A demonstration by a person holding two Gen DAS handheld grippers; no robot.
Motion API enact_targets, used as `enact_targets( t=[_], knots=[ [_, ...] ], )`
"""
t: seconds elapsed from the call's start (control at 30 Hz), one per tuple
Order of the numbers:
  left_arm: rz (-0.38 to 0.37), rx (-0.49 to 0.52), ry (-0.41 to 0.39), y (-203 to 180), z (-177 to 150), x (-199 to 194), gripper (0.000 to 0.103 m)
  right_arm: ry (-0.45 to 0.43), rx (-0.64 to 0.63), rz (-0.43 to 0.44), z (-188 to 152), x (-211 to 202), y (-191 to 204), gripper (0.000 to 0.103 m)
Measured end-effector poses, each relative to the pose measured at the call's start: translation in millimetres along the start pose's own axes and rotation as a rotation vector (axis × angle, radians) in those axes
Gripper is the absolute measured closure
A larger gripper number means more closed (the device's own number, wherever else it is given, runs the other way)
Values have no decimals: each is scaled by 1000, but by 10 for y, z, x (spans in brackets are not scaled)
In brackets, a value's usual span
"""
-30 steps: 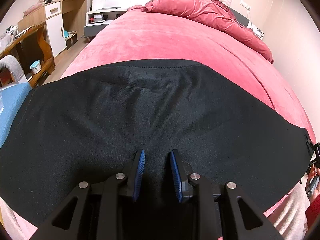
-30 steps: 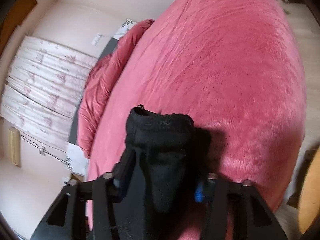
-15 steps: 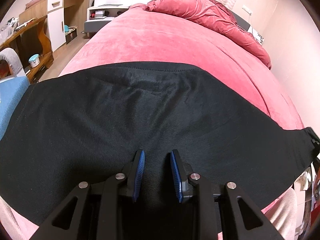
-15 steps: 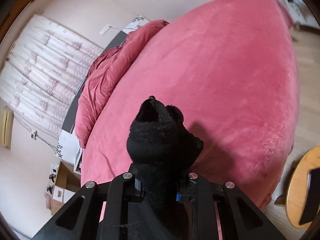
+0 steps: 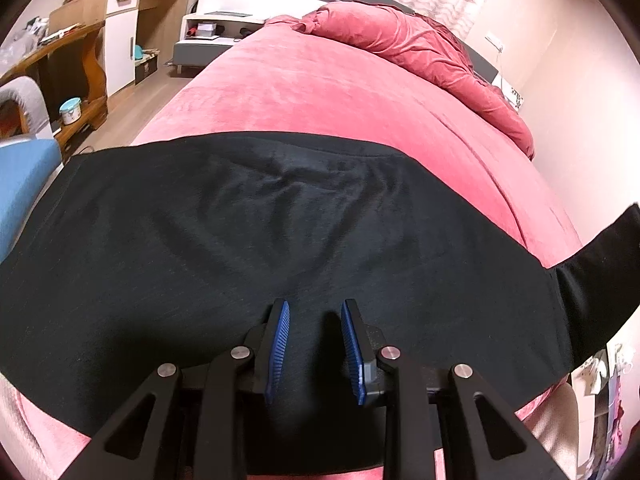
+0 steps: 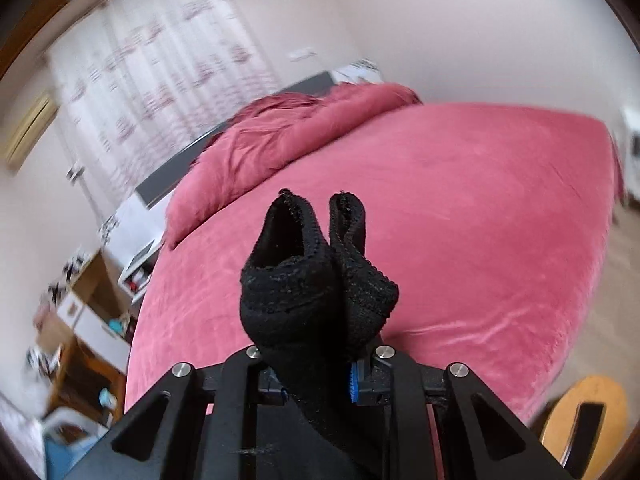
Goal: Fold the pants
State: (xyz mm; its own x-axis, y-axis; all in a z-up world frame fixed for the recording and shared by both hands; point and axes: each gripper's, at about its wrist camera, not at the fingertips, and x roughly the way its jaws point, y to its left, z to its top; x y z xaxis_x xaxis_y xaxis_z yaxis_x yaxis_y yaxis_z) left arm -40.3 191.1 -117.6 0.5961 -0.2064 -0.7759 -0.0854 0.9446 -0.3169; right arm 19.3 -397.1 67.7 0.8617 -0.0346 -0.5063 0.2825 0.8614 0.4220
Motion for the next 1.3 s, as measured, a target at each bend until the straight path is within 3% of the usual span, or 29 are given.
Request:
enact_targets(
  t=[0.2,0.53,0.77,0.93,1.1,1.13,1.17,1.23,1.3],
  knots=[
    [-10,-16,-8,67,-3,-2,76,25,-112,59,-380,60,505,83],
    [-15,-17,-6,115,-21,12,76,175,-306,135,-1214,418,1091,83],
    [-26,-31,-1,139,-19,32,76,288,-430,114,-1873,705,1292,83],
    [-23,-25,-1,163,-20,45,76,319,-494,78,-2157,811,1316,78],
    [-13,-12,-5,133,-40,53,76,392,-514,78,-2332,954,1314,66],
    [-12,-9,-5,122,-44,53,76,395,-529,88,-2359,951,1322,56],
    [-10,-9,-6,102,-56,52,76,397,-540,113,-2381,940,1339,39],
    [-7,-7,-7,77,-69,46,76,416,-547,182,-2423,887,1377,22],
    [-6,-7,-8,58,-81,42,76,415,-570,210,-2464,837,1404,21]
  ],
)
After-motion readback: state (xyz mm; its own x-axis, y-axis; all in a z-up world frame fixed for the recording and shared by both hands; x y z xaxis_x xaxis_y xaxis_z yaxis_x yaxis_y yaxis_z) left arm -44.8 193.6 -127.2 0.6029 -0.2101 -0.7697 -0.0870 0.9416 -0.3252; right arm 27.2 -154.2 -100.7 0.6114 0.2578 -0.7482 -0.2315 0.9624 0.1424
